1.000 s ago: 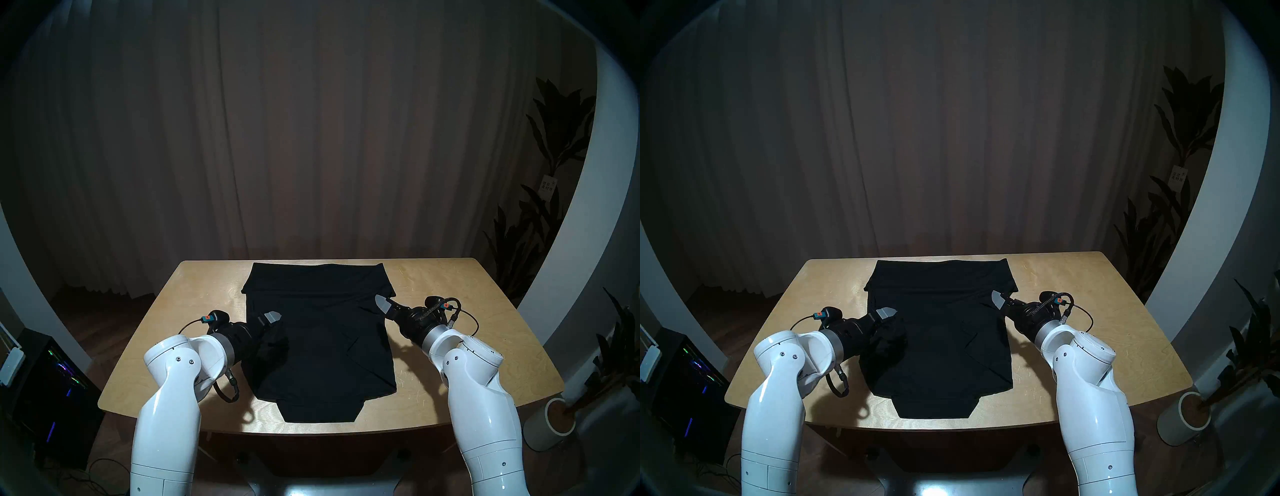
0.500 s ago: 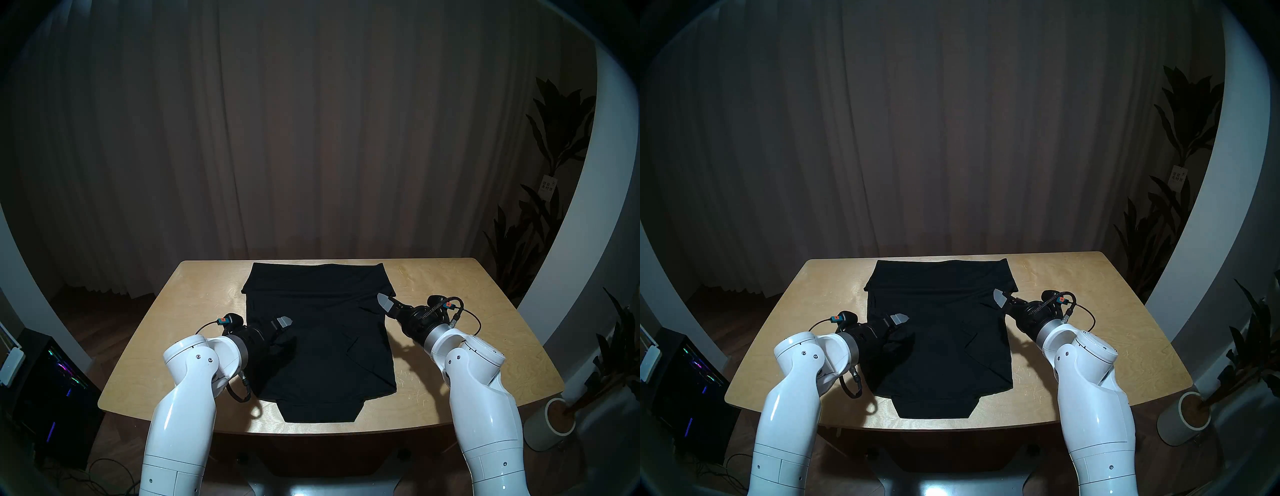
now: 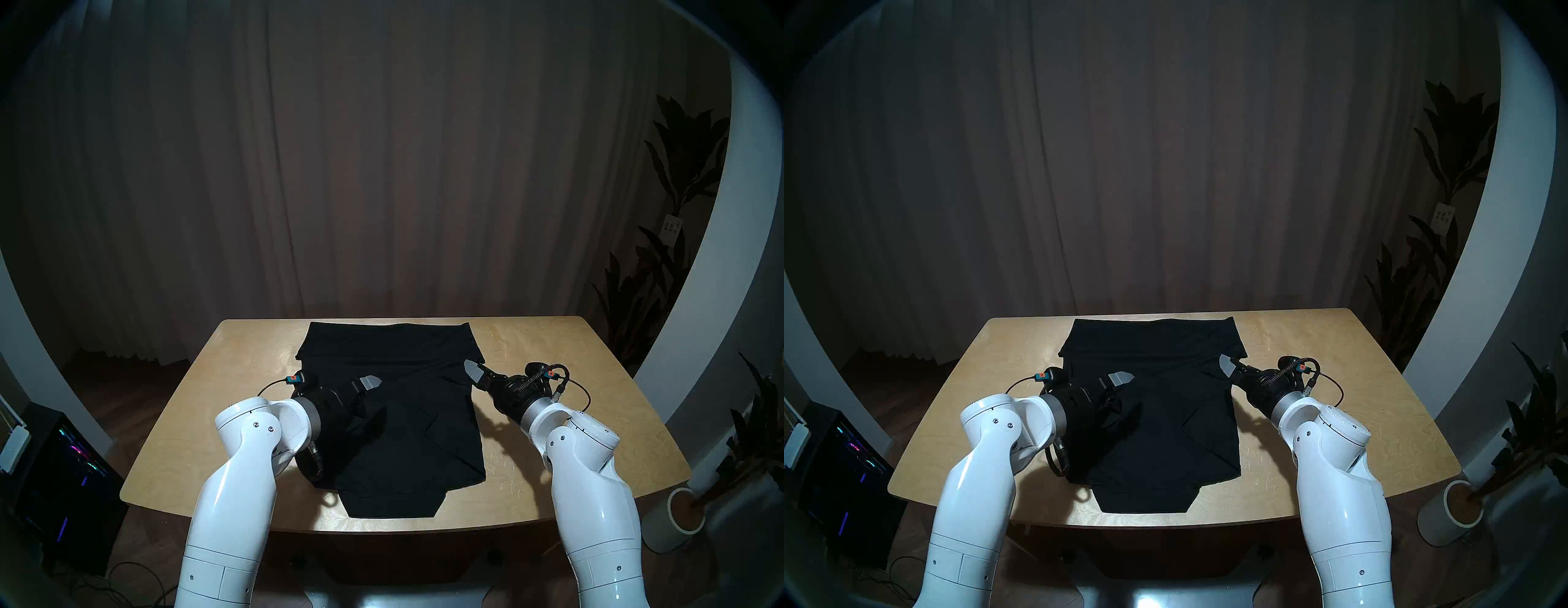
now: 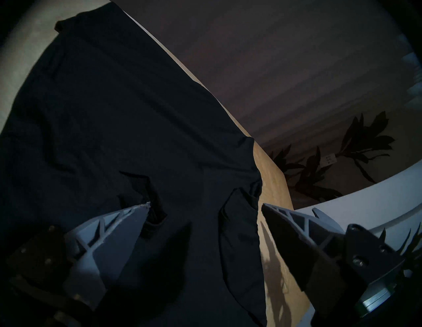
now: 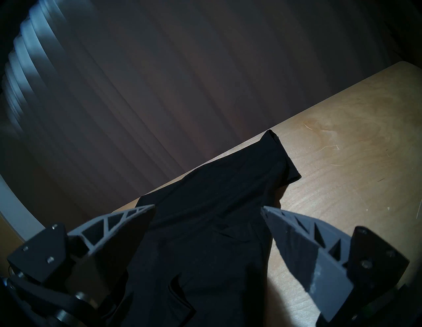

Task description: Fold the shirt by bringing both sleeves in and then folding it in half

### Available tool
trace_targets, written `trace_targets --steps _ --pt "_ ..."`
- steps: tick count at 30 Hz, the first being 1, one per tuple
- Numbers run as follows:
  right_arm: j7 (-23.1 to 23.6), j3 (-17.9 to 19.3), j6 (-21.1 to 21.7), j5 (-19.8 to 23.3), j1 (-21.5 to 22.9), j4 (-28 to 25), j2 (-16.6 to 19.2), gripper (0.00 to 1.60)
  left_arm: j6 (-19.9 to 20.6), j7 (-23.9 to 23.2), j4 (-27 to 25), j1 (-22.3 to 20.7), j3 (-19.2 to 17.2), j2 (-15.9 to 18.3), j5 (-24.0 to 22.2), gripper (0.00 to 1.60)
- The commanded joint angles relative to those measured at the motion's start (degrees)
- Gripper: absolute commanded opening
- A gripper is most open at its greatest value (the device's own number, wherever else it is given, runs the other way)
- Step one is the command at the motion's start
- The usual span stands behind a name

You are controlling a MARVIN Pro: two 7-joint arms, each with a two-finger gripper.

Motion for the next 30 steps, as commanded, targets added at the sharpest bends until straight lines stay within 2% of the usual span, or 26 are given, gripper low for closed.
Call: trace_targets --steps 1,8,15,20,26,30 --pt "-0.1 0.0 -0.3 -0.1 0.9 -0.6 0.0 1.60 -0.8 -2.1 0.5 -3.0 1.2 0.0 0.3 1.60" --pt "-0.2 0.0 -0.1 -0.2 0.9 -0.6 0.3 1.60 -2.2 -2.4 -3.2 -0.9 -0.9 -0.3 -0.9 1.60" --pt "0.4 0.0 1.1 -0.3 -0.1 -1.2 1.5 1.60 -2.5 -2.0 -8.7 3.0 -7.2 1.1 -2.8 1.60" --pt "0.6 0.4 2.0 -0.2 -1.1 -1.6 2.4 1.60 -1.5 -0.5 -12.8 7.8 -12.4 2.1 -3.9 1.60" --pt "1.6 1.4 4.6 0.3 -3.5 -4.2 4.2 1.60 2.4 0.3 -16.6 13.3 -16.8 3.5 -5.6 1.60" --pt "3.2 1.8 6.6 0.5 -6.2 -6.4 5.8 1.60 6.3 -0.6 -17.5 15.4 -19.6 4.1 -7.8 1.60"
